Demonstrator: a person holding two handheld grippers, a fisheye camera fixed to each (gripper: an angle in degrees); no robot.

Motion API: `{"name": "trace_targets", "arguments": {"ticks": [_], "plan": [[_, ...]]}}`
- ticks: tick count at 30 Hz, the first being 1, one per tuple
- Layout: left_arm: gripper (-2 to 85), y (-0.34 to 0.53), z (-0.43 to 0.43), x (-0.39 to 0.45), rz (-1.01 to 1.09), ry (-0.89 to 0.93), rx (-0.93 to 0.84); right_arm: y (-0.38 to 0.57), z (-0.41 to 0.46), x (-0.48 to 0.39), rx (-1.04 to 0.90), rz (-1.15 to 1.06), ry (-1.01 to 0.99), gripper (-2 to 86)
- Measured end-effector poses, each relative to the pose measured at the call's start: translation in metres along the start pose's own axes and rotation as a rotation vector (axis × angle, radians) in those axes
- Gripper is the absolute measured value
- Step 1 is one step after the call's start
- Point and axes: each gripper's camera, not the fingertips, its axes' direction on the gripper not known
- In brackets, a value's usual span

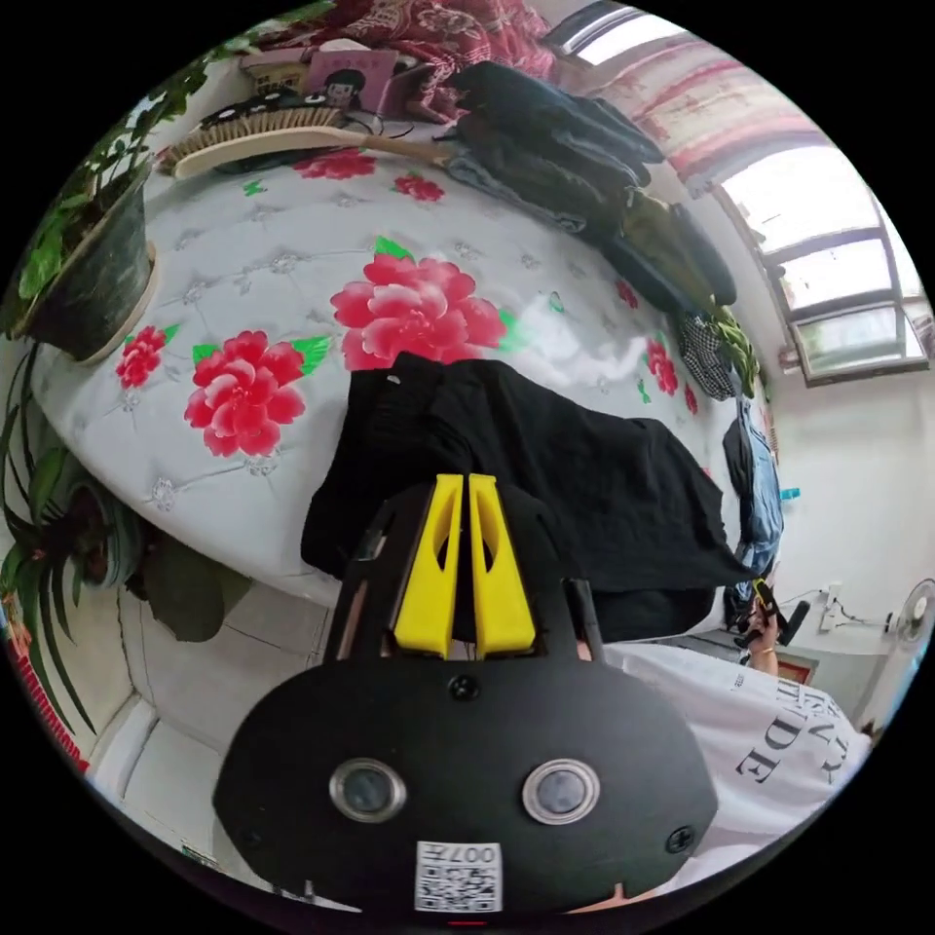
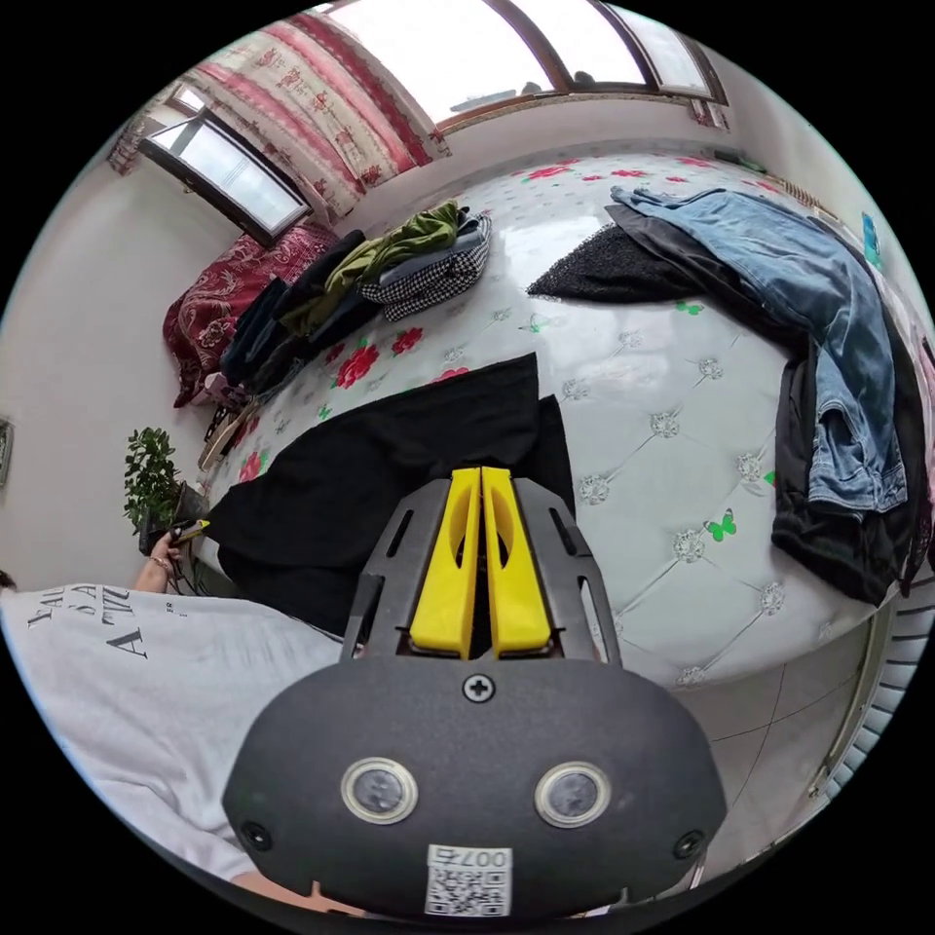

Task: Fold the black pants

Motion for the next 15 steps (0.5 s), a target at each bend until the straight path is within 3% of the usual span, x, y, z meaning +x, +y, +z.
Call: {"name": "trace_targets", "arguments": {"ticks": [6, 12, 15], "plan": [[-0.9, 0.060, -0.062, 0.000, 0.117, 0.041, 0.128, 0.035, -0.029, -0.005, 0.007, -0.070, 0.076, 0.1], [0.8, 0.134, 0.039, -0.082, -0.193, 0.069, -0.087, 0.103, 0.007, 0.056, -0.125, 0.198, 0.084, 2.2], [5.8, 0.158, 0.065, -0.103, -0.335, 0.120, -0.054, 0.118, 0.007, 0.076, -0.102, 0.300, -0.030, 6.0]]}}
